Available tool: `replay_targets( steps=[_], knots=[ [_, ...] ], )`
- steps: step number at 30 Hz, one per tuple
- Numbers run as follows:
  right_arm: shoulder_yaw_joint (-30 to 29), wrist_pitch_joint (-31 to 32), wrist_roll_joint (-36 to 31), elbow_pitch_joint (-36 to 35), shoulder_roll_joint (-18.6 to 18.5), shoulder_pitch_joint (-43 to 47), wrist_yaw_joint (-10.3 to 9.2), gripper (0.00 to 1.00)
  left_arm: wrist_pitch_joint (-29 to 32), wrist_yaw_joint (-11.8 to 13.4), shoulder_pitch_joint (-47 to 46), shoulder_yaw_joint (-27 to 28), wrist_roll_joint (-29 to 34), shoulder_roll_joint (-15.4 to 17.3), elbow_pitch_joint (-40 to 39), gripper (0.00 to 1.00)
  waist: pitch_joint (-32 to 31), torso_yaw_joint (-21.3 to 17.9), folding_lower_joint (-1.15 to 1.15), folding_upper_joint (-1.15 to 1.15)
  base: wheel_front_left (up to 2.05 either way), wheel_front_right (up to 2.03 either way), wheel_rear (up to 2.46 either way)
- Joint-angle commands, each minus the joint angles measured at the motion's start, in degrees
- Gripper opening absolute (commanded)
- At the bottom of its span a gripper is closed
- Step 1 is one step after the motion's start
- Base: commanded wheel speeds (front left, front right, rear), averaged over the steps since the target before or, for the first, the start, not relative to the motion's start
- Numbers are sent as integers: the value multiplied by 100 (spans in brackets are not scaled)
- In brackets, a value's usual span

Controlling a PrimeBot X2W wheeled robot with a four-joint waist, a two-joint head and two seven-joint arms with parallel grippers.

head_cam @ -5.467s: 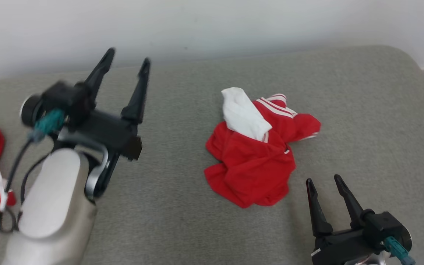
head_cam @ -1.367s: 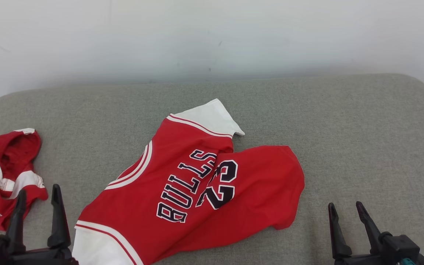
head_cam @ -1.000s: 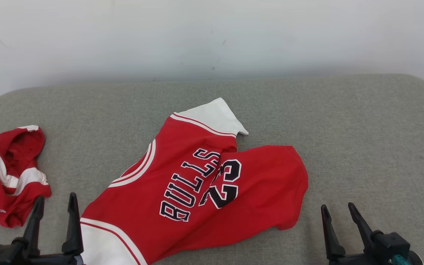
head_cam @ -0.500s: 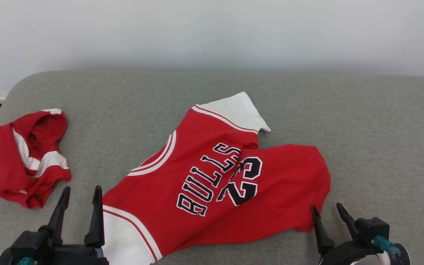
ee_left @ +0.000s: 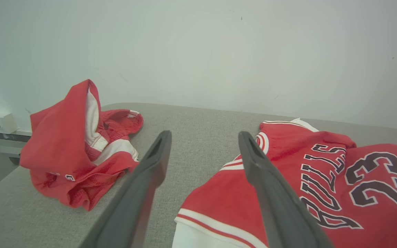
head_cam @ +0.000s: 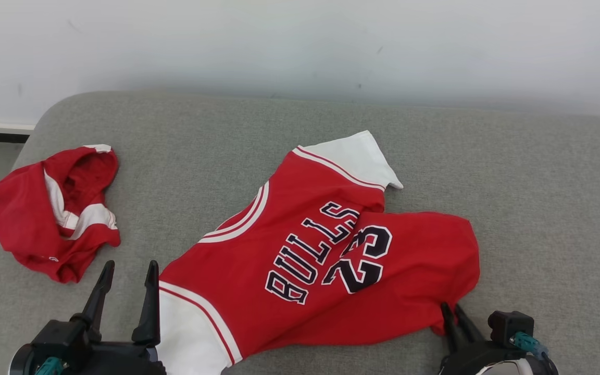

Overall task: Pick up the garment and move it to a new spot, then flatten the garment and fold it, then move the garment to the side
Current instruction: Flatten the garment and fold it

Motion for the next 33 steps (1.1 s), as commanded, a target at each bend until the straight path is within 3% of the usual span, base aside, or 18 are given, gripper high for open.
replay_targets(
  steps=[1,12,19,25,33],
  knots=[
    [73,15,113,88,84,10,18,0,-4,11,-15,14,9,-19,8,100,-30,-59,0,0,0,0,0],
    [-808,-27,4,-921,-821,246,4,0,-4,9,124,84,-44,-32,-52,100,-153,-490,0,0,0,0,0],
    [-1386,-27,-17,-1356,-1375,588,4,0,-4,8,75,70,-78,-47,-70,100,-65,-571,0,0,0,0,0],
    [-1522,65,-51,-1709,-1343,666,4,0,-4,8,70,138,-113,-64,-46,100,-15,-548,0,0,0,0,0],
    [-869,507,-244,-2332,-1141,-290,4,0,-4,8,-55,56,-141,-120,-35,100,42,-210,0,0,0,0,0]
  ],
)
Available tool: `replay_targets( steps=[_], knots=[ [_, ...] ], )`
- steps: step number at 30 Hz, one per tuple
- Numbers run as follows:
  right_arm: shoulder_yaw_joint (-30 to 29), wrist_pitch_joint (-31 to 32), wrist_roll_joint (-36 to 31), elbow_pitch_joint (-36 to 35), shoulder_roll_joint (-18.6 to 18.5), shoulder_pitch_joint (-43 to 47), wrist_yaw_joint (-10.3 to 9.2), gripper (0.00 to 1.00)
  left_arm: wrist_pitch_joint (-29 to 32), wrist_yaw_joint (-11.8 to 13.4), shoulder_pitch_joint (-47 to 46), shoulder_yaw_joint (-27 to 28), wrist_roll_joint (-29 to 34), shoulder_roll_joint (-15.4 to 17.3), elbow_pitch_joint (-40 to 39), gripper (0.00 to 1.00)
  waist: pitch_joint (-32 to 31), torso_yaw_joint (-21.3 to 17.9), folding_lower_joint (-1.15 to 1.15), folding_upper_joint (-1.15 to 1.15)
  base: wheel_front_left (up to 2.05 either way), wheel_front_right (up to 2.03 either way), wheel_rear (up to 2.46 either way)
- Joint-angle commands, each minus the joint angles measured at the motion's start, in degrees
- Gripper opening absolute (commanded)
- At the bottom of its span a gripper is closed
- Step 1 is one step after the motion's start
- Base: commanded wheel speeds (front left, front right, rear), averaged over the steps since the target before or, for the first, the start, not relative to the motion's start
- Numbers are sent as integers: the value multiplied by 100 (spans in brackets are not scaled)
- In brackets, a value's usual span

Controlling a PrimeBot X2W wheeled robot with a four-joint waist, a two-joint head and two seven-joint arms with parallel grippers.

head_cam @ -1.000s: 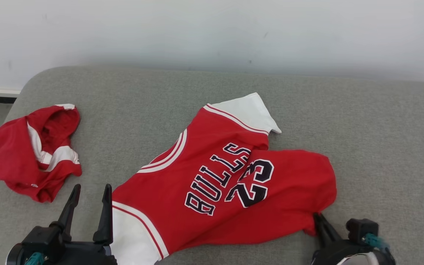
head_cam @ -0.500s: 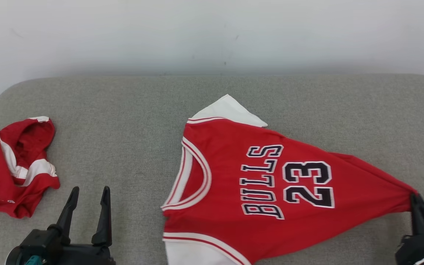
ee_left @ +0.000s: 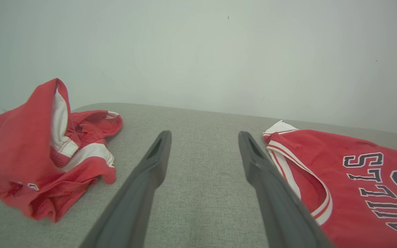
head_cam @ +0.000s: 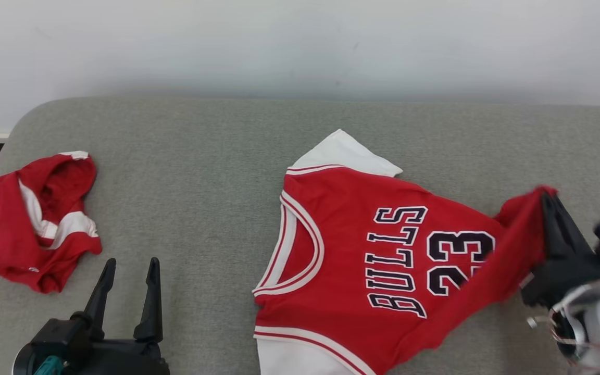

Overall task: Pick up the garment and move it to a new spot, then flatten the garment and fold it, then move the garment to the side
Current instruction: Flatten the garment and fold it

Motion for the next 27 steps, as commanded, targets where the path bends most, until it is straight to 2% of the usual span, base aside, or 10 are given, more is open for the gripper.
replay_targets(
  steps=[1,7,14,15,16,17,22,27],
  knots=[
    [111,33,-53,-28,36,-222,-15,0,-4,9,-77,1,-88,-16,7,100,53,155,0,0,0,0,0],
    [884,201,-141,523,223,-1344,-15,0,-4,9,-243,-129,-103,-82,75,100,208,552,0,0,0,0,0],
    [1557,24,-52,2016,418,-2111,-15,0,-4,9,-326,-218,-166,-137,172,100,340,843,0,0,0,0,0],
    [1609,12,-54,2249,430,-2159,-15,13,-4,9,-334,-223,-168,-142,177,100,352,859,0,0,0,0,0],
    [1664,-46,-70,2451,436,-2217,-15,49,-4,9,-343,-227,-173,-146,185,100,364,870,0,0,0,0,0],
    [1702,-103,-51,2625,457,-2270,-15,100,-4,9,-340,-234,-177,-150,200,100,369,871,0,0,0,0,0],
    [1900,-420,54,3047,476,-2431,-15,100,-4,9,-299,-139,-147,-158,196,100,386,697,0,0,0,0,0],
    [1877,-538,304,2615,395,-2469,-15,100,-4,8,-271,-26,-103,-123,190,100,271,389,0,0,0,0,0]
  ],
)
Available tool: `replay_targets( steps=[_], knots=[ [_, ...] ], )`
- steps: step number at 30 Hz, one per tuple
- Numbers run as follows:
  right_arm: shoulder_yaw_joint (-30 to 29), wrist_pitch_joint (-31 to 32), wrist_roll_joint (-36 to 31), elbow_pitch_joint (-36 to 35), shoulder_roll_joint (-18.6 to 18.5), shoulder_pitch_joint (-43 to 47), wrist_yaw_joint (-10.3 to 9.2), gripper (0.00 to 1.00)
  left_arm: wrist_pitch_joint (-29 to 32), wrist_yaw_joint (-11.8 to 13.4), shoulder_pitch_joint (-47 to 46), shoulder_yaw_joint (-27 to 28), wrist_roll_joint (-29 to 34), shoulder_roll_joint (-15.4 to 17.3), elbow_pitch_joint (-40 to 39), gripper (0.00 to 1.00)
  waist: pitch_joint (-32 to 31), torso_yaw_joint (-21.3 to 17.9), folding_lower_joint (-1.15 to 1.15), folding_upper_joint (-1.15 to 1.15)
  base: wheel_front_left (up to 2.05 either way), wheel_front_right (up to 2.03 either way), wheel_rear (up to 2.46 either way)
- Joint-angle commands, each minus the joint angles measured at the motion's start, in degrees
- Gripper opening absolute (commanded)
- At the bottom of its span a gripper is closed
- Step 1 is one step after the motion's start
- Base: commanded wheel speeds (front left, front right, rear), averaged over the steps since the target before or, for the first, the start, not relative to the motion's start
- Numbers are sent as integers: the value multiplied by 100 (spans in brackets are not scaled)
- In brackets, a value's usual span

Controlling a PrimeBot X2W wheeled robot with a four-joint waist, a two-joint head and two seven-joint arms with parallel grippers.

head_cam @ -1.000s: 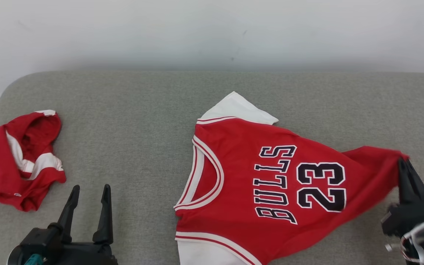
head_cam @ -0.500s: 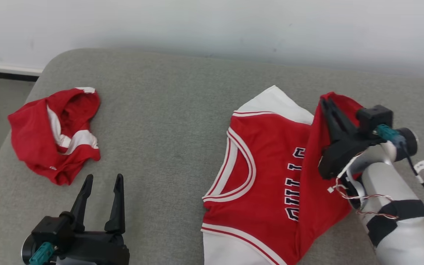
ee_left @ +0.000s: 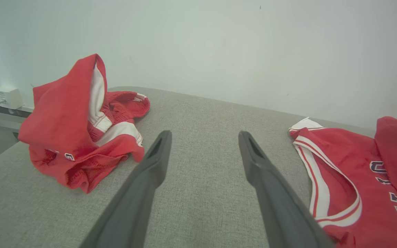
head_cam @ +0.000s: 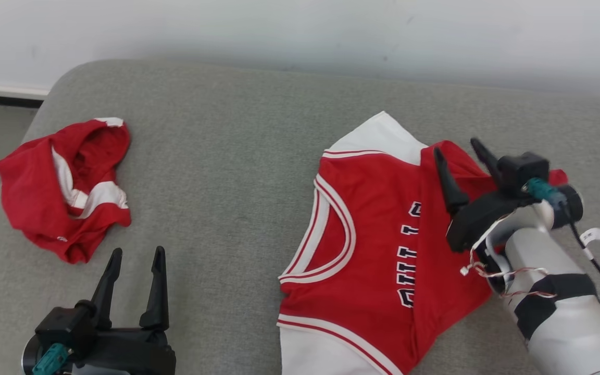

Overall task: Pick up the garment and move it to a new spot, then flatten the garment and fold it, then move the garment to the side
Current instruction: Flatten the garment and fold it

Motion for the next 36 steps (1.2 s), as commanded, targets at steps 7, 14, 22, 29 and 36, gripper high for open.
replay_targets(
  steps=[7,14,22,29,36],
  knots=[
    [-343,-22,27,-1389,-356,695,-15,100,-4,8,122,158,114,30,-78,100,-252,-492,0,-1,0,0,0],
    [-954,-22,-120,-2574,-607,2134,-15,100,-4,8,262,312,126,73,-148,100,-341,-736,0,-1,0,0,0],
    [-1278,-23,-294,-3098,-486,3081,-15,100,-4,8,361,387,167,48,-203,100,-373,-868,0,-1,0,0,0],
    [-913,5,-248,-2876,-536,2839,-15,100,-4,8,321,248,163,28,-164,100,-412,-736,0,-1,0,0,0],
    [-607,88,-197,-2234,-704,2383,-15,100,-4,8,352,180,124,6,-160,100,-338,-506,0,-1,0,0,0]
  ],
)
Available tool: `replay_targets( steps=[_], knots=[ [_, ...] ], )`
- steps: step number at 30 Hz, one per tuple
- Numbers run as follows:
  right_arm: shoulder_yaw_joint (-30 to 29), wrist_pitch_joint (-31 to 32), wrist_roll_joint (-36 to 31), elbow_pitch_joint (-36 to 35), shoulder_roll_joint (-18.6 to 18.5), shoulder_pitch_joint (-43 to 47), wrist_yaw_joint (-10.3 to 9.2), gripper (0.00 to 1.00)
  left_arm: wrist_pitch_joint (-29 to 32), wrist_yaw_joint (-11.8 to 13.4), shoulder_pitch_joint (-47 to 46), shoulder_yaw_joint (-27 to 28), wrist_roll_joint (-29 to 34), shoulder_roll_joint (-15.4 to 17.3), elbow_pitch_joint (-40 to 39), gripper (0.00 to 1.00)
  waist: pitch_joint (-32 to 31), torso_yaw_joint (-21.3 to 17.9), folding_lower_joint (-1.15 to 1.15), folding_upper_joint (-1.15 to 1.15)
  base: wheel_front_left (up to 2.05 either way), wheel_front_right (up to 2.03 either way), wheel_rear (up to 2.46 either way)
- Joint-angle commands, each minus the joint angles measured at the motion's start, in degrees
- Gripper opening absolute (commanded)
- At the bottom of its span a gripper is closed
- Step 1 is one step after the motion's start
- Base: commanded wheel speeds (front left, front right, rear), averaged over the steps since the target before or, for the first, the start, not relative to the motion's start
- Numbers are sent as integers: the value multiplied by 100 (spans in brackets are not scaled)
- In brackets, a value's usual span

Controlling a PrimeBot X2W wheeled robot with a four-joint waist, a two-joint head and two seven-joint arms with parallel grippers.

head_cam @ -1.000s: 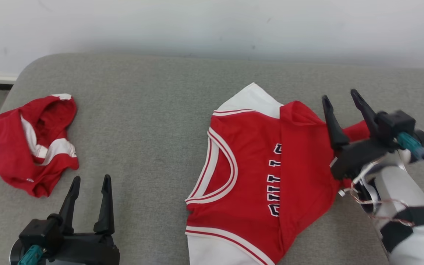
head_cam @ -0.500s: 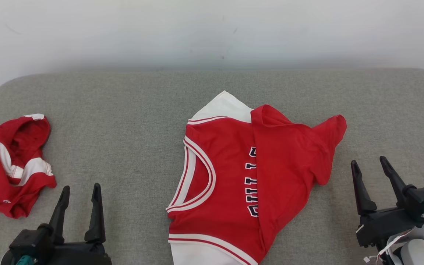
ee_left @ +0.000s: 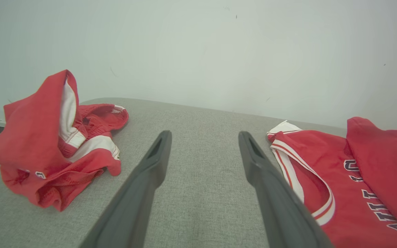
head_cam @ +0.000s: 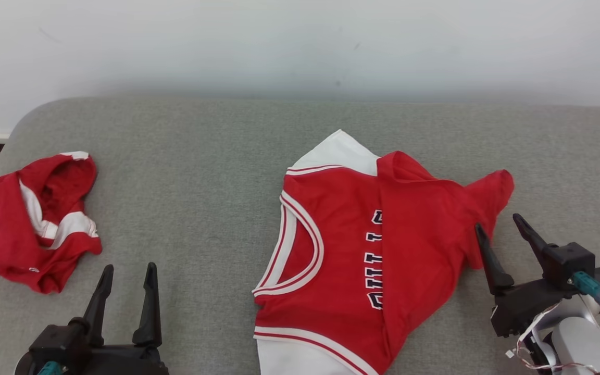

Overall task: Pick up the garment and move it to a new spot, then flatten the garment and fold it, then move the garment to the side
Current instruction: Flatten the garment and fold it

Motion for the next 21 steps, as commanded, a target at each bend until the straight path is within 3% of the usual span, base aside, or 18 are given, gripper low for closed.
replay_targets(
  steps=[1,8,9,10,11,16,21],
  knots=[
    [43,27,18,182,-82,-140,-15,100,-4,8,12,-22,-37,-9,4,100,67,118,0,0,0,0,0],
    [297,40,123,994,-238,-610,-15,100,-4,9,-101,-60,-87,-28,10,100,264,381,0,0,0,0,0],
    [318,32,156,1105,-239,-670,-15,87,-4,8,-99,-54,-83,-30,4,100,292,404,0,0,0,0,0],
    [354,30,177,1217,-238,-721,-15,66,-4,8,-101,-42,-78,-34,2,100,307,418,0,0,0,0,0],
    [398,25,220,1320,-239,-759,-15,0,-4,8,-114,-43,-73,-38,6,100,318,439,0,0,0,0,0],
    [494,-62,332,1494,-211,-812,-15,0,-4,8,-88,0,-73,-42,26,100,293,439,0,0,0,0,0],
    [401,-111,471,1153,-213,-561,-15,0,-4,8,63,49,-60,-50,79,100,106,243,0,0,0,0,0]
  ],
)
